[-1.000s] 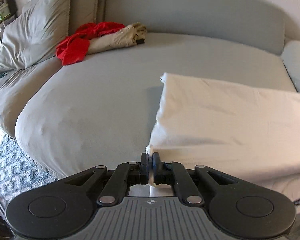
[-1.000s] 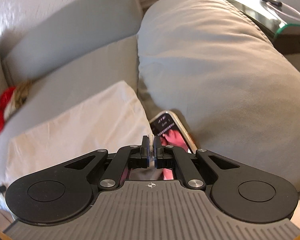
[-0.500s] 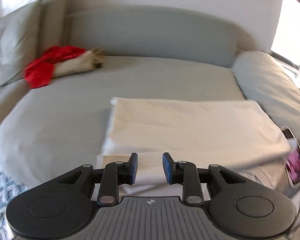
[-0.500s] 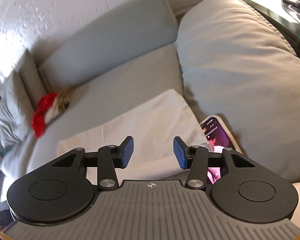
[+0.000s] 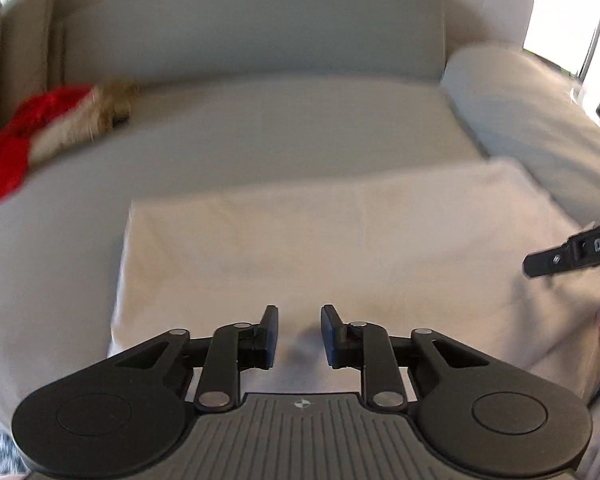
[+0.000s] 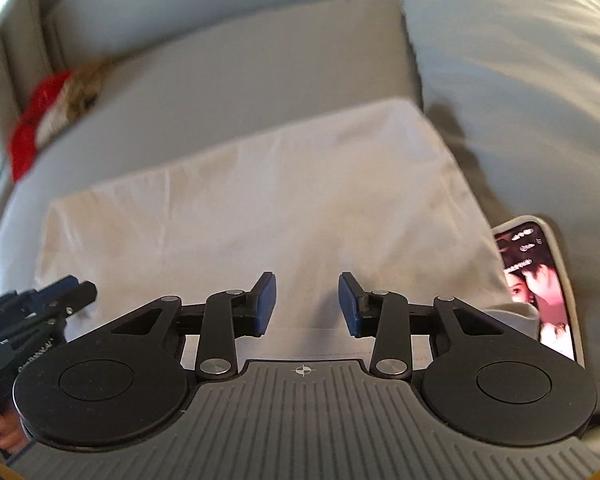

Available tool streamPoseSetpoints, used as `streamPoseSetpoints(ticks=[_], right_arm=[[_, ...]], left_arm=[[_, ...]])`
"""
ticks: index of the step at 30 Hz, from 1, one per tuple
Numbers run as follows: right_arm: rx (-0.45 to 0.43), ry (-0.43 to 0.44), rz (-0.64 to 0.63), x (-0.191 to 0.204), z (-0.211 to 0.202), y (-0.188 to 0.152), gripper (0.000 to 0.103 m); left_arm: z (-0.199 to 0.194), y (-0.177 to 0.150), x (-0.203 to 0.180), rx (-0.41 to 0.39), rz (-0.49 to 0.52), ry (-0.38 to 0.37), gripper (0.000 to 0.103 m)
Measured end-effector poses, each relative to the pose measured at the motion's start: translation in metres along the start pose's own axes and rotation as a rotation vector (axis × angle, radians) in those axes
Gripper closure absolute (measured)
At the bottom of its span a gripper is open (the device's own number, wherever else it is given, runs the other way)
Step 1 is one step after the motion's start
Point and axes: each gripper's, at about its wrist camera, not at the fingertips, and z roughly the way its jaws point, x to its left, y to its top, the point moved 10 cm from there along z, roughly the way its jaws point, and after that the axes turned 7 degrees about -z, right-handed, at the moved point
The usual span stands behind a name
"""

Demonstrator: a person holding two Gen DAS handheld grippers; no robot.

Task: Fold clothes

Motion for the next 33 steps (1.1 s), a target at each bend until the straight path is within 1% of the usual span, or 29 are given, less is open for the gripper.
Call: streamPoseSetpoints(ticks=[3,4,5,6,8,9,10,11,13,14,16,18,19,21,22,23,25,27,28,29,31,33], right_arm=[[0.088,-0.016,-0.033,-0.003,0.006,-0.014,0.062],[0.138,0.009,-0.043,-0.001,0.002,-0.025,0.061],[0.197,0.053,-0.054,0.003,-0.005,-0.039,0.061],[0.223,0.075,-0.062,0.004,-0.016,-0.052,0.061],[0.271,0.117,-0.078,0.007,-0.039,-0.078,0.063],[0.251,0.133,-0.071,0.007,-0.05,-0.086,0.063],[0.229,0.15,-0.064,0.008,-0.062,-0.094,0.063],[0.206,0.166,-0.056,0.008,-0.074,-0.101,0.06],[0.147,0.168,-0.018,0.009,-0.084,-0.109,0.054],[0.118,0.168,0.002,0.01,-0.089,-0.112,0.054],[0.069,0.152,0.009,0.012,-0.088,-0.113,0.054],[0.021,0.136,0.015,0.014,-0.086,-0.115,0.054],[0.006,0.14,0.017,0.018,-0.082,-0.114,0.055],[-0.048,0.145,0.027,0.021,-0.078,-0.106,0.063],[-0.079,0.132,0.027,0.023,-0.073,-0.1,0.071],[-0.11,0.118,0.026,0.026,-0.068,-0.093,0.076],[-0.172,0.089,0.024,0.031,-0.058,-0.08,0.076],[-0.231,0.061,-0.013,0.042,-0.05,-0.068,0.076],[-0.261,0.048,-0.033,0.047,-0.045,-0.062,0.075],[-0.284,0.021,-0.067,0.054,-0.04,-0.059,0.075],[-0.291,-0.038,-0.137,0.061,-0.028,-0.06,0.072],[-0.237,-0.081,-0.158,0.054,-0.015,-0.072,0.072]], left_arm=[[-0.018,-0.026,-0.001,0.106,0.0,-0.09,0.094],[-0.024,-0.035,-0.001,0.141,0.001,-0.12,0.095],[-0.033,-0.047,-0.001,0.183,0.016,-0.144,0.095],[-0.046,-0.059,0.001,0.204,0.035,-0.154,0.095],[-0.072,-0.08,0.004,0.194,0.055,-0.164,0.094],[-0.085,-0.091,0.005,0.189,0.065,-0.169,0.089],[-0.094,-0.095,0.008,0.174,0.049,-0.176,0.088],[-0.098,-0.094,0.012,0.149,0.009,-0.184,0.087],[-0.108,-0.093,0.02,0.099,-0.07,-0.201,0.086],[-0.11,-0.09,0.023,0.073,-0.109,-0.201,0.085],[-0.108,-0.082,0.027,0.025,-0.181,-0.183,0.084],[-0.102,-0.074,0.031,-0.014,-0.213,-0.145,0.084],[-0.098,-0.067,0.031,-0.033,-0.211,-0.126,0.084],[-0.089,-0.055,0.028,-0.07,-0.202,-0.094,0.085],[-0.083,-0.049,0.021,-0.079,-0.191,-0.092,0.085],[-0.076,-0.043,0.013,-0.084,-0.179,-0.094,0.086],[-0.062,-0.034,-0.009,-0.114,-0.134,-0.1,0.086],[-0.048,-0.029,-0.029,-0.155,-0.075,-0.09,0.086],[-0.041,-0.028,-0.039,-0.176,-0.043,-0.08,0.083],[-0.033,-0.03,-0.045,-0.183,-0.014,-0.062,0.082],[-0.023,-0.041,-0.049,-0.165,0.001,-0.048,0.082],[-0.02,-0.054,-0.05,-0.136,0.01,-0.047,0.083]])
